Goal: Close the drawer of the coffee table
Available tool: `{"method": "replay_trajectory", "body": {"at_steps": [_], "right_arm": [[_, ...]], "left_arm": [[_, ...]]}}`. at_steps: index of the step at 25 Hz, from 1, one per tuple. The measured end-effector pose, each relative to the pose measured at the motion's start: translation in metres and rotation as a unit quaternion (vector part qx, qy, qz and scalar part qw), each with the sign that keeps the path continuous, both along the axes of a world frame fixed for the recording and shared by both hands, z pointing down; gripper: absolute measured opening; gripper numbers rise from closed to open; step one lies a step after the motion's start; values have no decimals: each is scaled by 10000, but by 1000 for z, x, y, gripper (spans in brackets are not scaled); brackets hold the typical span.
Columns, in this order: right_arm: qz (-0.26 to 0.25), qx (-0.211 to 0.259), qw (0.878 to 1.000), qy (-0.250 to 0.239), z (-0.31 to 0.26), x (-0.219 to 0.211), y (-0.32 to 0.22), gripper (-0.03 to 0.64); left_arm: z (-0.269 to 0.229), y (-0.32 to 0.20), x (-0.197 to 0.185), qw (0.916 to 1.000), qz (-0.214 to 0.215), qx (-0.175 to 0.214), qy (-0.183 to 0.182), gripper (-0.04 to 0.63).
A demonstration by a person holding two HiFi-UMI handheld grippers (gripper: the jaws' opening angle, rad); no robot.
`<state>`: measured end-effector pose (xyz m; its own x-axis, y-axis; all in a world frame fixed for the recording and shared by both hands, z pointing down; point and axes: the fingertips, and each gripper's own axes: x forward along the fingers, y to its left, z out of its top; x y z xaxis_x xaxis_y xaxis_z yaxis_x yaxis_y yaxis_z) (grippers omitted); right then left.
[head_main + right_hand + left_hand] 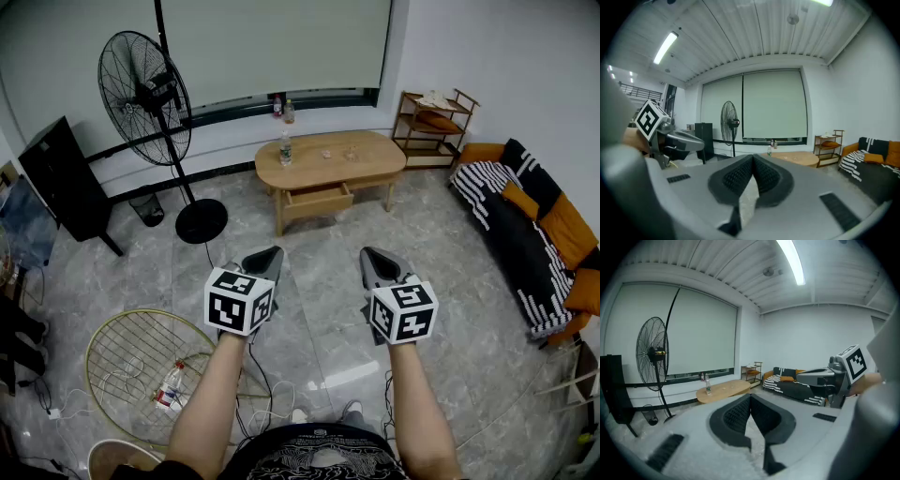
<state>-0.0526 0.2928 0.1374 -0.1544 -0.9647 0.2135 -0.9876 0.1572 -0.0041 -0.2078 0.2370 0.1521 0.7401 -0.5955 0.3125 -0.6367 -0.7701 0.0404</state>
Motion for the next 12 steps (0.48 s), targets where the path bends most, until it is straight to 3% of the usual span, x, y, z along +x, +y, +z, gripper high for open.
{"method": "replay_trajectory", "body": {"at_steps": [7,12], "right_arm": [[86,70,9999,-79,-1,-4,-4,7],[9,71,9999,-92,-1,-7,-12,47]], "left_arm": [[-2,-2,-2,10000,35,10,20,2],[-2,-7,2,10000,63,7,28,2]]}}
